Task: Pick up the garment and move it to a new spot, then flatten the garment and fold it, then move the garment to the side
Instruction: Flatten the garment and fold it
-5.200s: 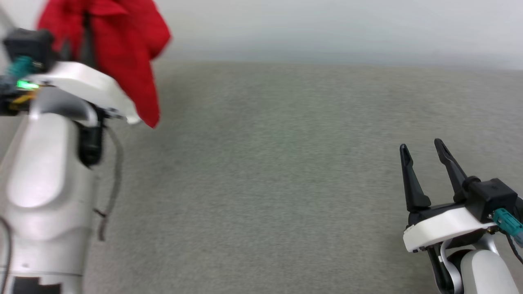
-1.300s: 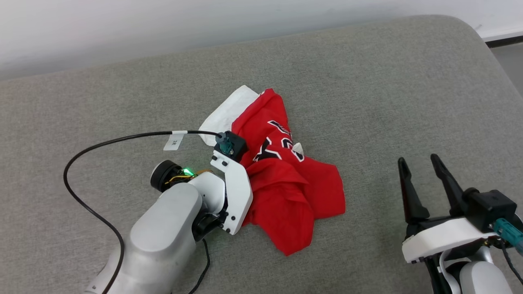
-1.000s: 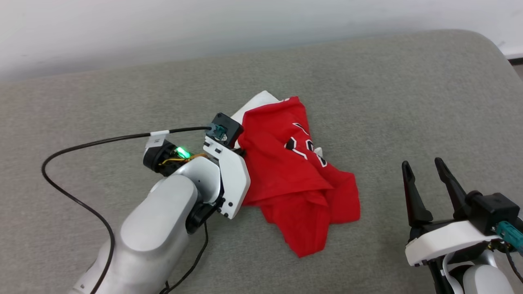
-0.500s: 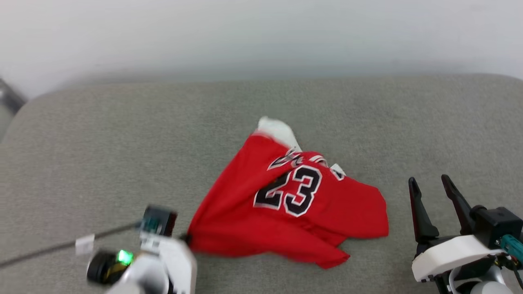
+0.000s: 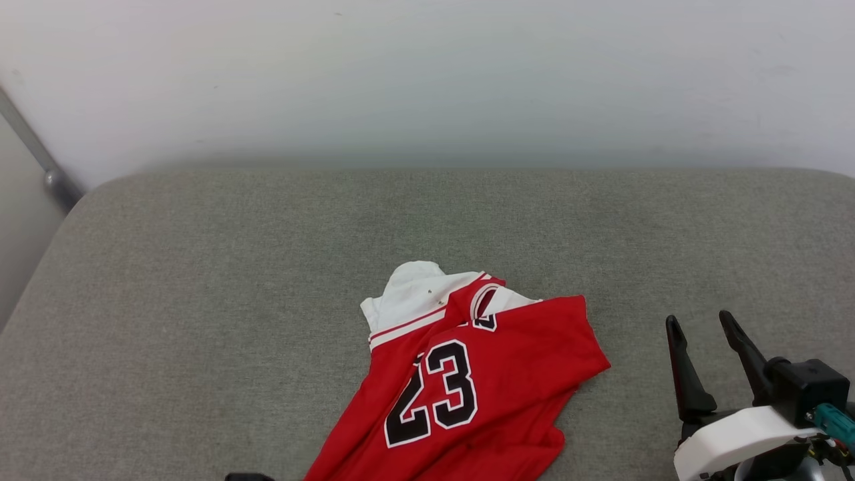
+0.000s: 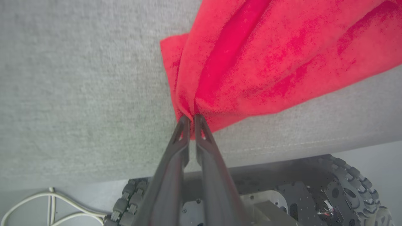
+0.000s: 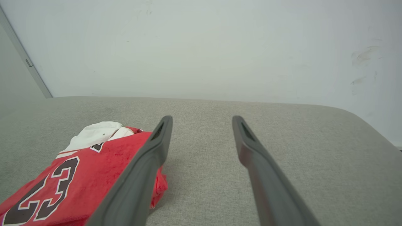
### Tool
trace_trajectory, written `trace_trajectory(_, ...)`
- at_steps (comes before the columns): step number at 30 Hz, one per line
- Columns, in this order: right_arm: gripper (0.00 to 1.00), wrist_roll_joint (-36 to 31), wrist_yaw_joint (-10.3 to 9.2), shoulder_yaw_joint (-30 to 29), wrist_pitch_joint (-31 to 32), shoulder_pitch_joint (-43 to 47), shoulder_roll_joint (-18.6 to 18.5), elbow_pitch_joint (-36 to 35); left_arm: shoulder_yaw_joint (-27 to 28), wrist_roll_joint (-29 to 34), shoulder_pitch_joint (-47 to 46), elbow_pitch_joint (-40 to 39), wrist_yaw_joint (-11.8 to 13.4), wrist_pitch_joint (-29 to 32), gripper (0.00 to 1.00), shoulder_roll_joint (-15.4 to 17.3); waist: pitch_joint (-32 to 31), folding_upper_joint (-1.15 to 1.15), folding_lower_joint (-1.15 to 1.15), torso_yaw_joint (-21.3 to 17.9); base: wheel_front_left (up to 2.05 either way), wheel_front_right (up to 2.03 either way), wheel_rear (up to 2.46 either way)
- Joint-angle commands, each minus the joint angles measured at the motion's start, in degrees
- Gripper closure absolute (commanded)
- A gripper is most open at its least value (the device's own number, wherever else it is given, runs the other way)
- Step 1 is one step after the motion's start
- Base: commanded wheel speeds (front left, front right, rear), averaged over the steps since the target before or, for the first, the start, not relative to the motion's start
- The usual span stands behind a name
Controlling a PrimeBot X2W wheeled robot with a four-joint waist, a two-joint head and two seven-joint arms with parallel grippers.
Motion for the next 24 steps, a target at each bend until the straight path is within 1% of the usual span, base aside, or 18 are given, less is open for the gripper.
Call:
trace_trajectory(1, 0.0, 0.0, -0.02, 0.0, 0.19, 0.74, 0.02, -0.46, 0.41, 1.08, -1.73, -0.55, -0.22, -1.76, 0.0, -0.3, -0.07, 0.0, 0.01, -0.08, 0.0, 0.0, 0.0)
trace_trajectory(10, 0.0, 0.08, -0.02, -0.25, 0.81, 1.25, 0.01, -1.55, 2.2, 7.11, -9.42, -1.68, -1.02, -13.99, 0.0, -2.24, -0.38, 0.0, 0.01, -1.29, 0.0, 0.0, 0.0)
trace_trajectory(13, 0.0, 0.21, -0.02, -0.12, 0.97, 1.01, 0.02, -1.86, 2.49, 8.72, -12.44, -1.41, -1.33, -17.05, 0.0, -2.88, 0.05, 0.0, 0.01, -1.86, 0.0, 0.0, 0.0)
trace_trajectory(16, 0.0, 0.3, -0.02, -0.1, 1.0, -0.19, 0.02, -2.61, 2.73, 9.85, -17.2, -0.48, -2.35, -18.46, 0.0, -3.33, 1.91, 0.0, 0.01, -2.52, 0.0, 0.0, 0.0)
trace_trajectory(20, 0.0, 0.16, -0.02, 0.26, 0.66, -2.57, 0.01, -3.22, 2.64, 10.37, -25.73, 3.39, -5.15, -17.59, 0.0, -3.77, 5.62, 0.0, 0.01, -3.97, 0.0, 0.0, 0.0)
trace_trajectory(24, 0.0, 0.53, -0.02, 1.03, -0.15, -4.83, 0.02, -2.57, 1.97, 9.29, -33.95, 9.43, -9.4, -14.42, 0.0, -3.66, 9.34, 0.0, 0.01, -6.19, 0.0, 0.0, 0.0)
